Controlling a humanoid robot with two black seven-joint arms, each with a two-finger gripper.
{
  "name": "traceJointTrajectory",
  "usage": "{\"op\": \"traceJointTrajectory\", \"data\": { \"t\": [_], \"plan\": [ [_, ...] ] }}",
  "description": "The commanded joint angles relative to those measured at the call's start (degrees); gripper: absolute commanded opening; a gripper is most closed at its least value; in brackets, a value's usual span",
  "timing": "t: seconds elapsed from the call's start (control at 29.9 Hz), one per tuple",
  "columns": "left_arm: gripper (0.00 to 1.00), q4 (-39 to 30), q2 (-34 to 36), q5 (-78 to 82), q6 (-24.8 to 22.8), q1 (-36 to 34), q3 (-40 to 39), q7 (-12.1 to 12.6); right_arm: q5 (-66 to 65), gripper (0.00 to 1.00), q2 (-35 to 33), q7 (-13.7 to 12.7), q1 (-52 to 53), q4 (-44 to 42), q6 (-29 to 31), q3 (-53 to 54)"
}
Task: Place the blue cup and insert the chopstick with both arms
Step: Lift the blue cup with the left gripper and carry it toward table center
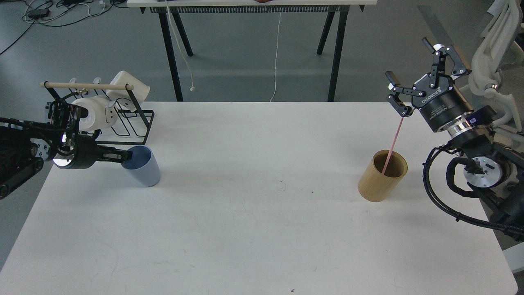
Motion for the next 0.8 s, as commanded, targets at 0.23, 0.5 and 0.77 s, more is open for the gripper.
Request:
{"op": "traceJointTrajectory", "data": {
  "t": [0.23,0.5,0.77],
  "plan": [
    [0.0,-11.3,2.9,-1.1,0.0,-2.0,-7.6,0.0,0.1,0.99,-0.1,0.0,0.0,-0.9,0.0,0.7],
    [0.0,-22.0,-1.4,-2.5,-0.1,-8.2,-11.6,0.0,0.3,0.99,-2.0,0.0,0.1,-6.7,0.0,5.5],
    [0.0,-10.6,-19.8,-1.8,0.1,-17.9,2.9,0.0,0.5,0.99,-4.2,0.0,0.1,-12.7,0.0,5.5]
  ]
}}
